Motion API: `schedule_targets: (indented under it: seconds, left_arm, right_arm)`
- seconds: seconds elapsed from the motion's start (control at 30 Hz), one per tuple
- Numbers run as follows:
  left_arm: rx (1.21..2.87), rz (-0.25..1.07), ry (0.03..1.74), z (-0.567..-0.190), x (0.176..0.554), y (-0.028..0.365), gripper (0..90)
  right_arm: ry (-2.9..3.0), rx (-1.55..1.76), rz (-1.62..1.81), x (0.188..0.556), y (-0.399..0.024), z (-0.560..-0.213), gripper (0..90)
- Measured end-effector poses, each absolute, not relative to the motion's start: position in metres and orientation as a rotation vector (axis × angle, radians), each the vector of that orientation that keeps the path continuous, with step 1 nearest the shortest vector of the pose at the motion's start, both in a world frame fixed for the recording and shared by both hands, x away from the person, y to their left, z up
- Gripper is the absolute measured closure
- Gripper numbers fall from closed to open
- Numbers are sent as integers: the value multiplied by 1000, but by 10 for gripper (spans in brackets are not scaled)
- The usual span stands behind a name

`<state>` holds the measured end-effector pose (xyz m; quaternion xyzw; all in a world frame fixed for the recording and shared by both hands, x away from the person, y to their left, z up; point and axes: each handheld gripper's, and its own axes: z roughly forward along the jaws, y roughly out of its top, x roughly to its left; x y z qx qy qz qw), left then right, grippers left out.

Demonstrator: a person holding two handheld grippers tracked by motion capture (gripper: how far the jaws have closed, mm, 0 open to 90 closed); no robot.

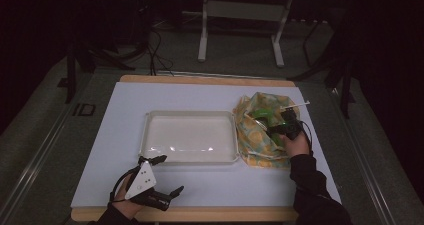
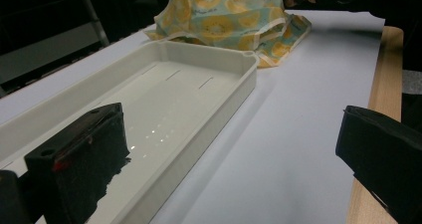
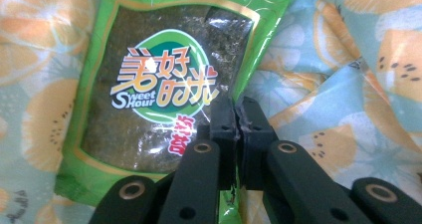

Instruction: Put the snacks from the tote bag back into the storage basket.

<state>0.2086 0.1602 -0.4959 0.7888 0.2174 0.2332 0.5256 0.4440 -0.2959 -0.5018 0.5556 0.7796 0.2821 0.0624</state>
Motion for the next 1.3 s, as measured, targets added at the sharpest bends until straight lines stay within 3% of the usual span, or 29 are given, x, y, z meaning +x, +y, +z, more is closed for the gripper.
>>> schedule_targets:
  seconds: [1.3]
  left_arm:
    - [1888,560,522,-496,209,160,3]
  right_arm:
    - [2164,1752,1152,414,-350,-458,889]
